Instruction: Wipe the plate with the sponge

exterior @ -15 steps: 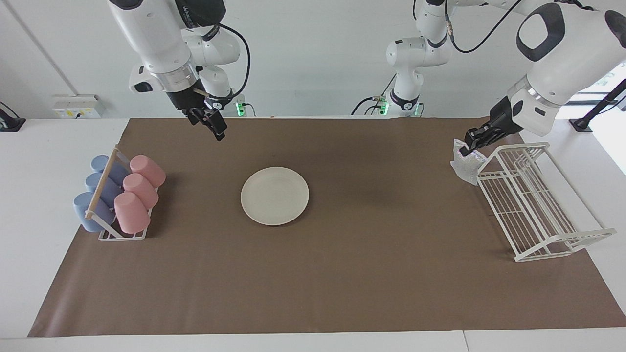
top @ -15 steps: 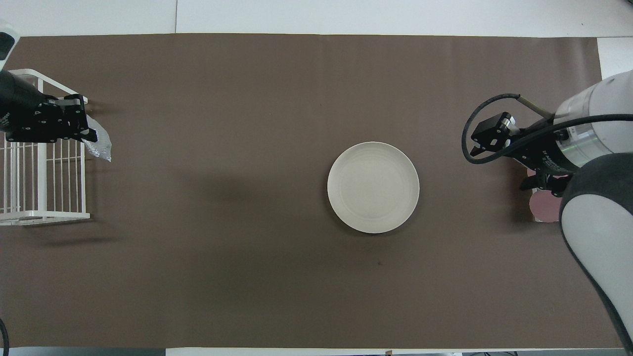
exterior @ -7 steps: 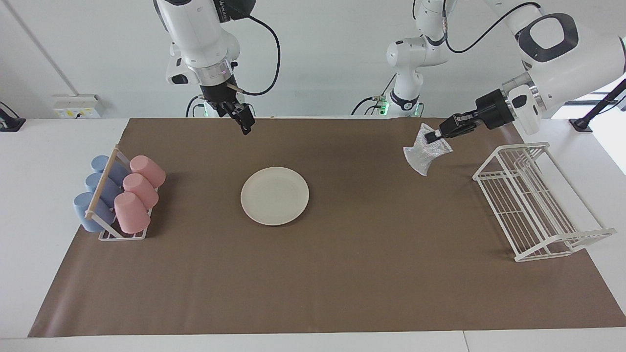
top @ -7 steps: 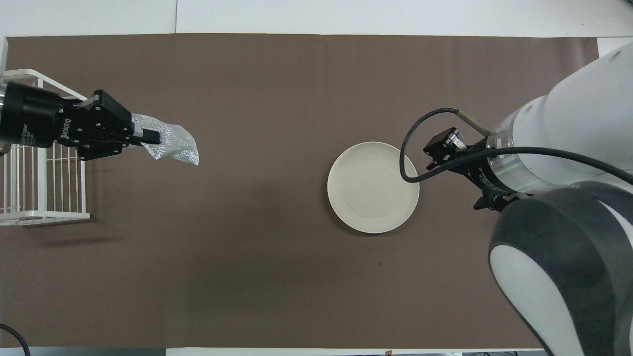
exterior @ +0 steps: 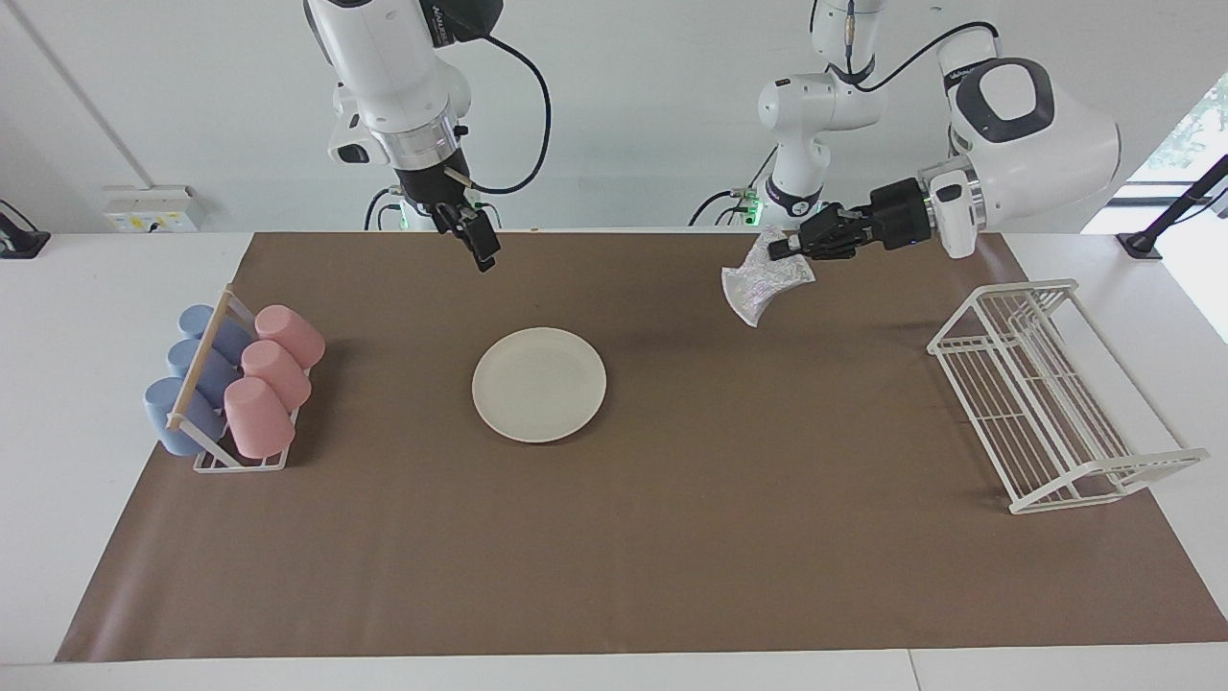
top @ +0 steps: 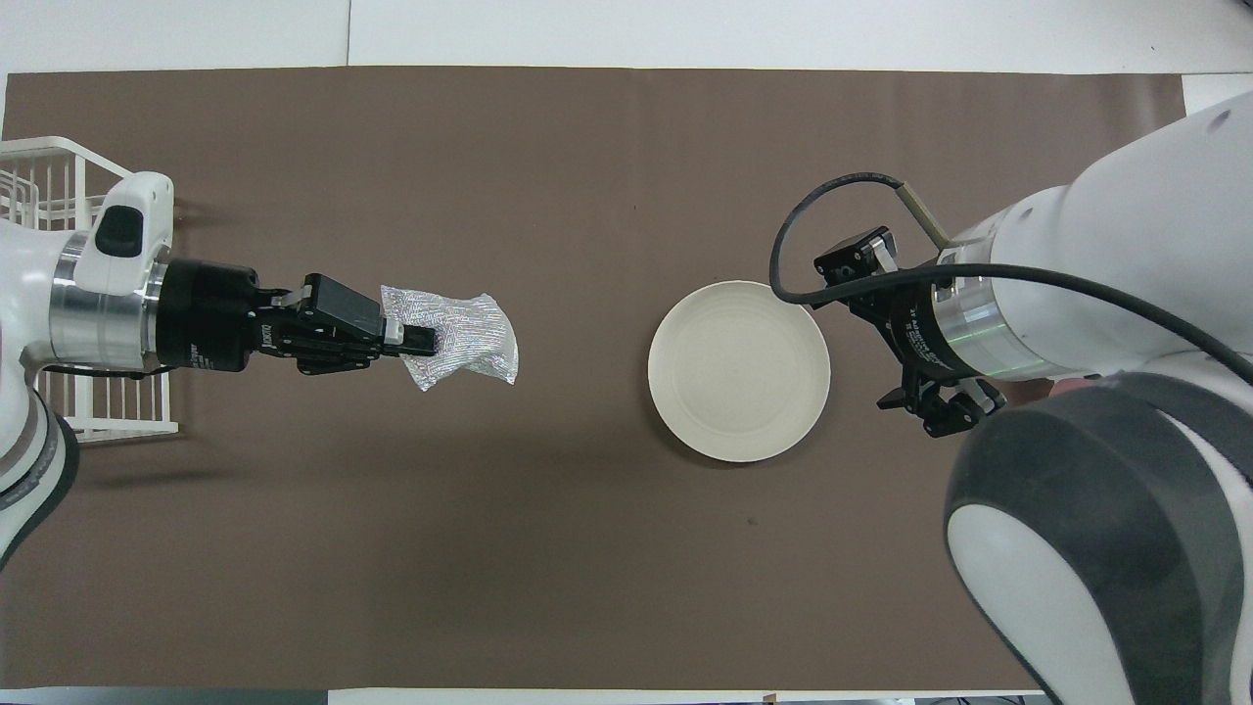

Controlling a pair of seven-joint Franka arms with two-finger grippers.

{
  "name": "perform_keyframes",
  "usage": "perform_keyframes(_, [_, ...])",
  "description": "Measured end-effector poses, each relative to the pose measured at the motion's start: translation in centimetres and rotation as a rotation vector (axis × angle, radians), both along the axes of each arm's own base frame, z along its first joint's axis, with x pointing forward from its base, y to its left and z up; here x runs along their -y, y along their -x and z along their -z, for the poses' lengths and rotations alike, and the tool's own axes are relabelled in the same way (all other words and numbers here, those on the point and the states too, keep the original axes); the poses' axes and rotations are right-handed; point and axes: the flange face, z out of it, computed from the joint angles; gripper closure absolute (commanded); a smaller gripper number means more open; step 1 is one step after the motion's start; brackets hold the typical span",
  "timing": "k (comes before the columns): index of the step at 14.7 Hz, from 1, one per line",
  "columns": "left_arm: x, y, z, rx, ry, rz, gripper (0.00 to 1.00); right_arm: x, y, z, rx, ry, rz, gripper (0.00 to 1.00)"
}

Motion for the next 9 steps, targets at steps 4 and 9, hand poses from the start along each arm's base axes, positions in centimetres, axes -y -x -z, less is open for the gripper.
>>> perform_keyframes(4, [2.7, 1.1, 1.2, 0.069, 0.093, 0.06, 1.0, -4.5, 1.5, -0.1, 0.012, -0.014, 0.042, 0.0])
perform_keyframes(9, [3.6, 1.4, 1.3, 0.091, 0.112, 0.08, 1.0, -9.9, 2.9, 0.8, 0.023, -0.034, 0.078, 0.0])
